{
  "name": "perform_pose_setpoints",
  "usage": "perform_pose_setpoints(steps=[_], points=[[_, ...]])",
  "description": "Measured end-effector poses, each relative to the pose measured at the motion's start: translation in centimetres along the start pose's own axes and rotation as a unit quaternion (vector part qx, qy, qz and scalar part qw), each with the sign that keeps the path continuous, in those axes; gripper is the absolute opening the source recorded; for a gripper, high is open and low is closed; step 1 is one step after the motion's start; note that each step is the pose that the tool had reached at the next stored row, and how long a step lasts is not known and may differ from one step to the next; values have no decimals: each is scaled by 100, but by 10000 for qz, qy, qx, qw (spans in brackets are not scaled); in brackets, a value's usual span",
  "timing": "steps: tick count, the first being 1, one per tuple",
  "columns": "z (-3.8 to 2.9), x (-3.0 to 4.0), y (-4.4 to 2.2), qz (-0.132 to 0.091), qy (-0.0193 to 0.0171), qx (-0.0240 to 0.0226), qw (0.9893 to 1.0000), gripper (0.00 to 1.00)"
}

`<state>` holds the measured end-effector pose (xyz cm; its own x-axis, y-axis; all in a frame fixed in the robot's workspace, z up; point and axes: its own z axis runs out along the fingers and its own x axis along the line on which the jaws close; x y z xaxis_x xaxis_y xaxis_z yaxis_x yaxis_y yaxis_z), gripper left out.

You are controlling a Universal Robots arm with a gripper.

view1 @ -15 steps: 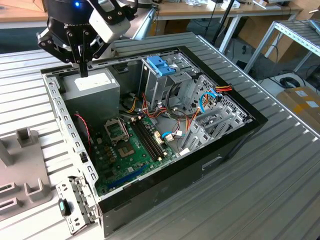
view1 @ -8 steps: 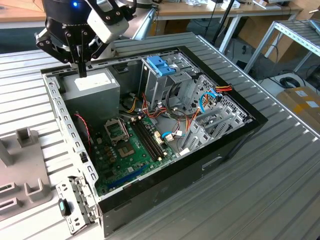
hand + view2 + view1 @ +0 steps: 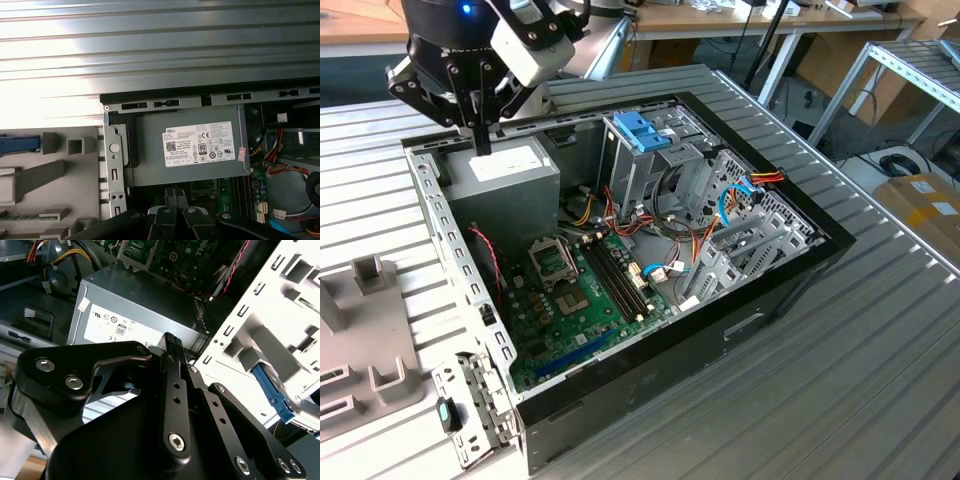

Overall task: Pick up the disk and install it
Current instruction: 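Reach for the disk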

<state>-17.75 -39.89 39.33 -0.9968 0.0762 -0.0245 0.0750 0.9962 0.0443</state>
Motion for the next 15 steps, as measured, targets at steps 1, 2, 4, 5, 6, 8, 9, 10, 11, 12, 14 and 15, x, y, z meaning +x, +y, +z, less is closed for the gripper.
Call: perform_pose_setpoints(steps=[1,2,4,5,6,8,9,10,11,12,14,15], points=[[0,4,0,0,0,0,10000,11],[0,8,-1,0,0,1,10000,11],[-1,16,-1,0,0,1,10000,11],[-1,19,-2,0,0,1,10000,11],[-1,22,-2,0,0,1,10000,11],[-1,29,-2,0,0,1,10000,11],[-1,32,-2,0,0,1,10000,11],[-1,35,-3,0,0,1,10000,11],[-1,39,-3,0,0,1,10000,11],[-1,41,-3,0,0,1,10000,11],[-1,47,-4,0,0,1,10000,11],[-2,51,-4,0,0,2,10000,11]])
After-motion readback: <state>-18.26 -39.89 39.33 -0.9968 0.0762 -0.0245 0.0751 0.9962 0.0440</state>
